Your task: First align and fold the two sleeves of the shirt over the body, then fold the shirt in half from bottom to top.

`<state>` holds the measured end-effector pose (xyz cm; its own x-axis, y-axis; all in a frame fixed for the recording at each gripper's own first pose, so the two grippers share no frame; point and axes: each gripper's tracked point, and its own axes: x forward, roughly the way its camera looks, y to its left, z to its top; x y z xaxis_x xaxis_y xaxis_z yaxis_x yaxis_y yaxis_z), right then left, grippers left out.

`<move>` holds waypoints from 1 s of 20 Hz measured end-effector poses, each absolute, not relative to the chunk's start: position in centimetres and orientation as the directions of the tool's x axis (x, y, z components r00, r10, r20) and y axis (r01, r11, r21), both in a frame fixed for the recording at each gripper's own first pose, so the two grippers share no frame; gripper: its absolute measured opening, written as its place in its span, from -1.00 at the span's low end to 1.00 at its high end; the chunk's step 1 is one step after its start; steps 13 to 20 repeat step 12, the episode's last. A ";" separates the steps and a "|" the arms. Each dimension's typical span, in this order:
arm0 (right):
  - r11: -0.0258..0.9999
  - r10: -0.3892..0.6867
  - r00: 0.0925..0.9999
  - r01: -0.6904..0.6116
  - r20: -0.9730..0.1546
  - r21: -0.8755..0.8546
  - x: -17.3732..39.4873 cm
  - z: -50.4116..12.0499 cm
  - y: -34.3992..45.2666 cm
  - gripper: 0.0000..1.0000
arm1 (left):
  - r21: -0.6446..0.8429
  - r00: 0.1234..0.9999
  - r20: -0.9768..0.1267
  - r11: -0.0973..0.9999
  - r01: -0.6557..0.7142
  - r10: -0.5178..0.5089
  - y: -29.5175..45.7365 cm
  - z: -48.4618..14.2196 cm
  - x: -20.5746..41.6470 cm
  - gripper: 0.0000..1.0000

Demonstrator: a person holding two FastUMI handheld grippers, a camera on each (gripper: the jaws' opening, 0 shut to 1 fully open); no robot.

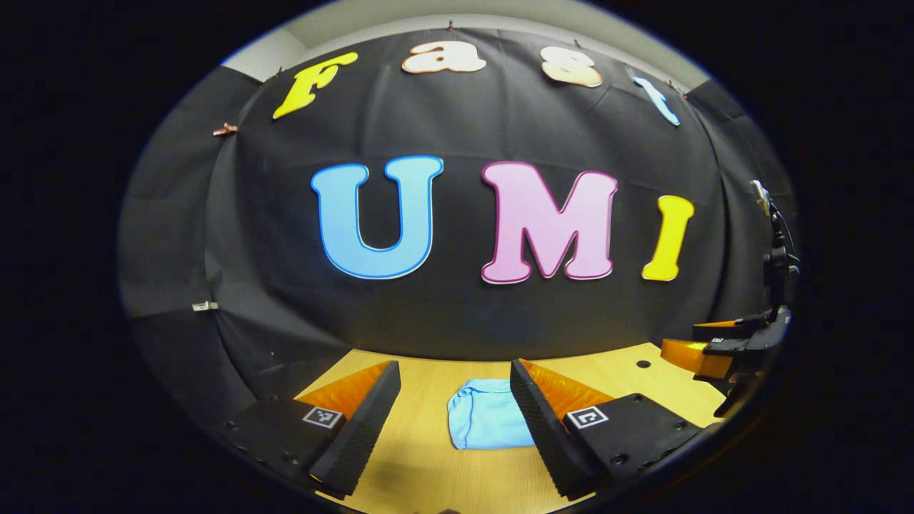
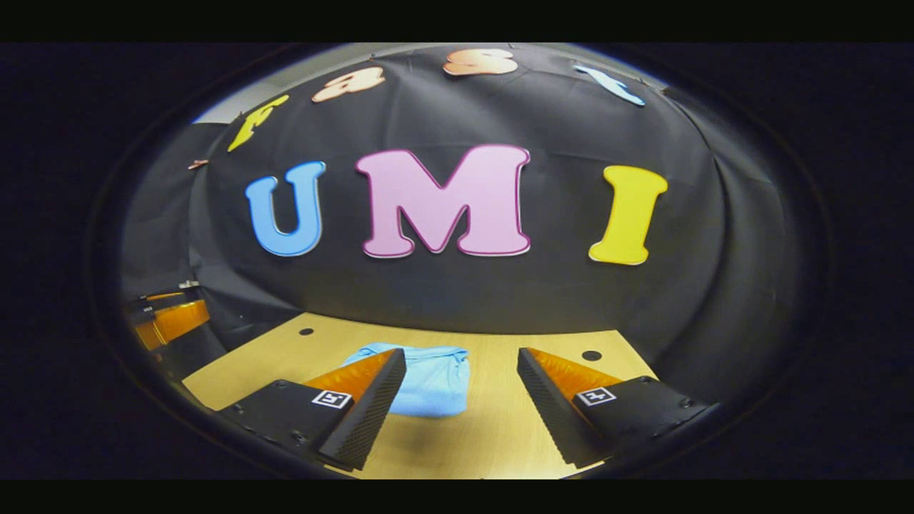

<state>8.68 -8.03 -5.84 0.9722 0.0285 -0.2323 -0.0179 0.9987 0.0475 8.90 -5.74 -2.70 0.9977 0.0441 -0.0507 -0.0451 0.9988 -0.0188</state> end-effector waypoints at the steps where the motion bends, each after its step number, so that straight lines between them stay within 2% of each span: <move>1: 0.999 0.032 0.977 -0.024 -0.209 0.041 7.0 -4.7 -7.6 0.95 | -0.008 0.998 -0.042 0.999 -0.044 0.043 -6.2 -2.5 7.1 0.96; 3: 0.999 0.038 0.986 -0.032 -0.164 0.037 3.8 -2.8 -6.8 0.95 | -0.010 0.998 -0.022 0.998 -0.064 0.064 -6.5 -2.5 3.4 0.96; 7: 0.997 0.051 0.994 -0.045 -0.092 0.065 -1.2 -0.7 -4.9 0.95 | -0.075 1.000 0.012 0.997 -0.005 0.006 -9.8 -3.5 -2.8 0.96; 12: 0.994 0.107 0.986 -0.105 -0.130 0.023 -6.8 -2.6 -2.6 0.95 | -0.072 0.998 0.053 0.997 -0.026 0.030 -10.7 -3.8 -8.6 0.96; 20: 0.994 0.107 0.986 -0.105 -0.130 0.023 -6.8 -2.6 -2.6 0.95 | -0.072 0.998 0.053 0.997 -0.026 0.030 -10.7 -3.8 -8.6 0.96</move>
